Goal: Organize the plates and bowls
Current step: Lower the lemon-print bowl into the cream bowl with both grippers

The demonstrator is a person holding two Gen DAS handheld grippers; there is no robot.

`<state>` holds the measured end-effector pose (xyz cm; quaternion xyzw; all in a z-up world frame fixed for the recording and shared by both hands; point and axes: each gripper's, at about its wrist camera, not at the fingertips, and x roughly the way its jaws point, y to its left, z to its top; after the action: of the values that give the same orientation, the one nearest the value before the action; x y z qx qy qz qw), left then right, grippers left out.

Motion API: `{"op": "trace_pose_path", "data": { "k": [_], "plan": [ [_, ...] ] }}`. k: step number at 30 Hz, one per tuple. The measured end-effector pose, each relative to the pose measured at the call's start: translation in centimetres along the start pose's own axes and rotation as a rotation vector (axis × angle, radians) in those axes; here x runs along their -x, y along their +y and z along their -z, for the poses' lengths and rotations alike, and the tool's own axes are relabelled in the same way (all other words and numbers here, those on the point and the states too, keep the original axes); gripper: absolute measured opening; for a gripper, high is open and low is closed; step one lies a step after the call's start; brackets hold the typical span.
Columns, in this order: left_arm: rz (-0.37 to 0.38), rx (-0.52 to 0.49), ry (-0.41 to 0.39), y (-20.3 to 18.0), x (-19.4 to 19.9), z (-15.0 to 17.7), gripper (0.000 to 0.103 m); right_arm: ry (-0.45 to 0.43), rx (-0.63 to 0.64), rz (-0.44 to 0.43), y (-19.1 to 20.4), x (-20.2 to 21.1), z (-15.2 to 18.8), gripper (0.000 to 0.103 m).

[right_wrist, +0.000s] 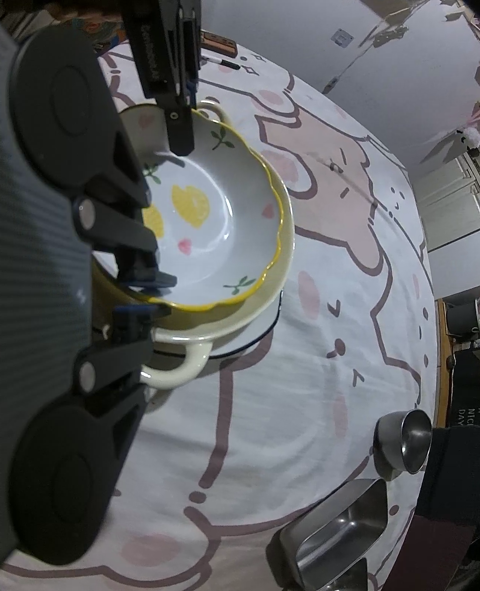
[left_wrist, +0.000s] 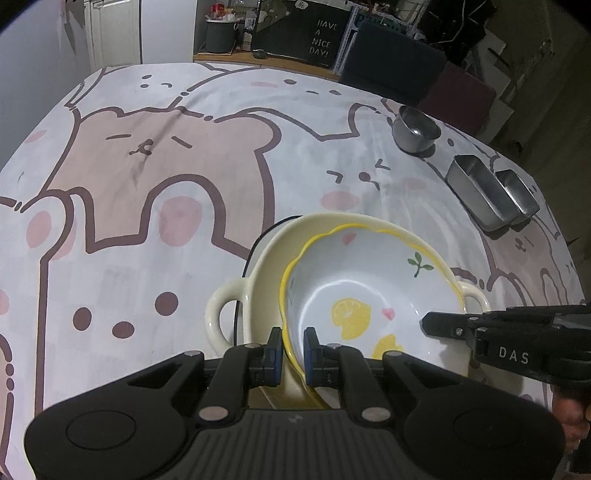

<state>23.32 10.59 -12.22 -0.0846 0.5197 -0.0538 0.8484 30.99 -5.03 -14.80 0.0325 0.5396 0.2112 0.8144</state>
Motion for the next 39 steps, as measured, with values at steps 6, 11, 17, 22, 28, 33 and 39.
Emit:
{"op": "trace_pose_path", "data": {
  "k": [6, 11, 17, 22, 28, 33, 39],
  "plan": [
    [-0.007, 0.003, 0.011, 0.2, -0.3, 0.0, 0.012, 0.003, 0.006, 0.003, 0.2, -0.4, -0.2, 0.011],
    [-0.010, 0.008, 0.017, 0.3, -0.5, -0.1, 0.012, 0.005, 0.008, 0.006, 0.3, -0.6, -0.2, 0.011],
    [-0.011, 0.009, 0.021, 0.4, -0.6, -0.2, 0.012, 0.007, 0.021, 0.018, 0.6, -0.8, -0.2, 0.011],
    [-0.021, -0.009, 0.019, 0.2, -0.7, -0.1, 0.012, 0.005, 0.032, 0.027, 0.8, -0.8, -0.2, 0.011],
    [-0.032, -0.036, 0.015, -0.1, -0.7, -0.1, 0.012, -0.001, 0.053, 0.049, 1.3, -0.7, -0.1, 0.012],
    [-0.025, -0.040, 0.009, 0.0, -0.6, 0.0, 0.012, 0.000, 0.056, 0.056, 1.4, -0.7, -0.1, 0.013],
    [-0.031, -0.085, -0.011, -0.4, -0.2, 0.3, 0.012, 0.021, -0.001, 0.027, 0.7, -0.8, -0.3, 0.013]
  ]
}}
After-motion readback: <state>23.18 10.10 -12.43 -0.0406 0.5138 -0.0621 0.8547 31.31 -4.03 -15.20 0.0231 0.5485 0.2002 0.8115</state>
